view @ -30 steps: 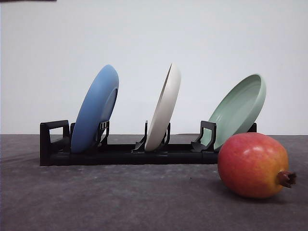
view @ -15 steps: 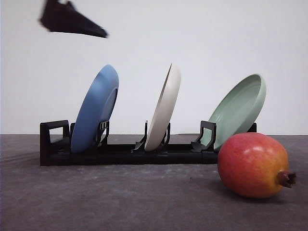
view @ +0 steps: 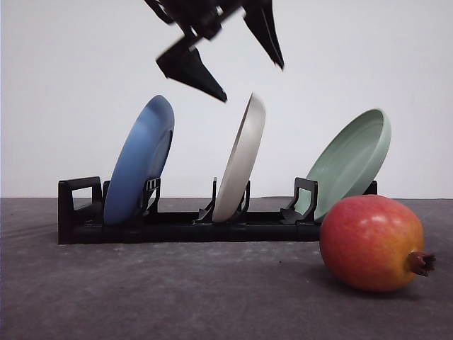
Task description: Place pomegranate in white plate
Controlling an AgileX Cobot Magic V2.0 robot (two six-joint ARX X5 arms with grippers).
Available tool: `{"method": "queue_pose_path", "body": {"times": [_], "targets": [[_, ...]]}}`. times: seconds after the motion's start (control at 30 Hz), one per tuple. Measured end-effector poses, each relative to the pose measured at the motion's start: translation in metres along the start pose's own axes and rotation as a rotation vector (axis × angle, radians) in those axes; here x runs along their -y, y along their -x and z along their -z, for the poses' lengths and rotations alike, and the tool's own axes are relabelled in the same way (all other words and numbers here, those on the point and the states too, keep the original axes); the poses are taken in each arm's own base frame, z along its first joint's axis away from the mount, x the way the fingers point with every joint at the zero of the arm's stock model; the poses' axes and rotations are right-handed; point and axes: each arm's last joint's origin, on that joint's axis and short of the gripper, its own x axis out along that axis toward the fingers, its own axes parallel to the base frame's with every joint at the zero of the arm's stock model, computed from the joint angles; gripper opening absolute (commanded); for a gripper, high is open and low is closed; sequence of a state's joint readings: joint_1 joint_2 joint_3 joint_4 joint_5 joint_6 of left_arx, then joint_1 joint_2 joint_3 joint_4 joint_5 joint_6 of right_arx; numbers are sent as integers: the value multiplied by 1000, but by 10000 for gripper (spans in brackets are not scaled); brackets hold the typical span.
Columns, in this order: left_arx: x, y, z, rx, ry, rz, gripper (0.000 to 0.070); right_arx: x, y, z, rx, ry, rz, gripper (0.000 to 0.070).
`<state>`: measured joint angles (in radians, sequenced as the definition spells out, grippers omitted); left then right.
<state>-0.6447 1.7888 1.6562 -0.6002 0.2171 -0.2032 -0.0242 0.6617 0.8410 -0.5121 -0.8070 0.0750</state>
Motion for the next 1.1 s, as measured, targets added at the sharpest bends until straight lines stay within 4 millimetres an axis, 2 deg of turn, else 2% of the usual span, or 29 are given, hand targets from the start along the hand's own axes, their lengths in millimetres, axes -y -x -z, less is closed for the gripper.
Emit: {"method": "queue_pose_path", "body": {"times": [0.27, 0.3, 0.53, 0.77, 1.1], "targets": [[-1, -30, 7, -51, 0, -3, 621, 0, 0, 0, 0, 0, 0, 622], [-2, -31, 7, -56, 1, -5, 590, 0, 0, 0, 0, 0, 0, 622], [3, -32, 8, -63, -6, 1, 240, 0, 0, 0, 0, 0, 0, 621], [4, -31, 6, -56, -9, 4, 6, 0, 0, 0, 0, 0, 0, 622], [5, -31, 8, -78, -2, 0, 3, 0, 0, 0, 0, 0, 0, 622]]}}
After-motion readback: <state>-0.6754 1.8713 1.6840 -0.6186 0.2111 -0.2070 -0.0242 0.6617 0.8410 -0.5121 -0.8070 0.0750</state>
